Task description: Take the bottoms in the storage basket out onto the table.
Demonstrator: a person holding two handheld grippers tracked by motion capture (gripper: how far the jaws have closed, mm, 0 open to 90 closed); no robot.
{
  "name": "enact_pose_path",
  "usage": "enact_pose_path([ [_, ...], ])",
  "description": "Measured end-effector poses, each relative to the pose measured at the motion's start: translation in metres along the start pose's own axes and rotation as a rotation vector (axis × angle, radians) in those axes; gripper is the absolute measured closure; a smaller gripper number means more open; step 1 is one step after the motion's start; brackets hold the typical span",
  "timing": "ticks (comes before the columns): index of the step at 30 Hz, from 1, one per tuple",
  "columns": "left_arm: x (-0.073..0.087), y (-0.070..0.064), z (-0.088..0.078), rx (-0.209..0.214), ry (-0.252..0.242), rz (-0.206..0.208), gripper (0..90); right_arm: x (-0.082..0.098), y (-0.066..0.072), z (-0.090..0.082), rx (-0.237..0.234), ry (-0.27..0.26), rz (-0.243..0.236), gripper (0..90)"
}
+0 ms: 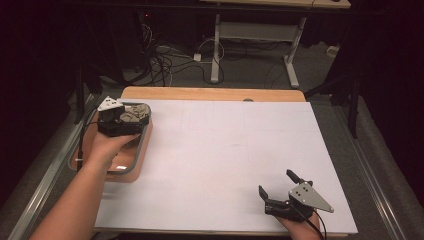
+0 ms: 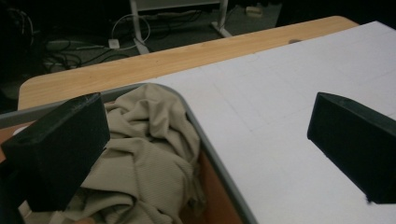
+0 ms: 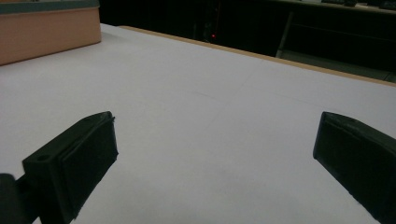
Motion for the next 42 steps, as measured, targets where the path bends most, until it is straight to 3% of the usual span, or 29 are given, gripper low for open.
enact_pose_path([
  [4,0.003,0.010,0.013,-0.013,0.054,-0.012,0.0,0.000,0.000,0.000,0.000,0.002,-0.002,0.8],
  [15,0.006,0.033,0.036,-0.055,0.147,-0.065,0.0,0.001,0.001,0.000,0.000,0.004,-0.005,0.9],
  [17,0.008,0.037,0.040,-0.046,0.171,-0.093,0.0,0.001,0.000,0.000,0.000,0.006,-0.006,0.9],
  [20,0.013,0.043,0.047,-0.063,0.207,-0.099,0.0,0.001,0.000,0.001,0.000,0.007,-0.006,0.9],
  [25,0.019,0.049,0.057,-0.043,0.253,-0.137,0.0,0.002,0.000,0.001,0.002,0.010,-0.006,0.9],
  [32,0.027,0.054,0.065,-0.040,0.322,-0.144,0.0,0.003,0.000,0.001,0.002,0.013,-0.006,0.9],
  [42,0.041,0.055,0.076,-0.033,0.481,-0.102,0.0,0.003,0.000,0.001,-0.002,0.010,0.001,0.9],
])
Point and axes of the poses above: each handheld gripper's, and its own axes: z roughly forward along the jaws, x roughly out of its underside, y roughly to its left, the point moved 3 cm from there along z, roughly forward along the jaws, and after that the axes turned 11 degrees about -x, right-handed, at the moved point
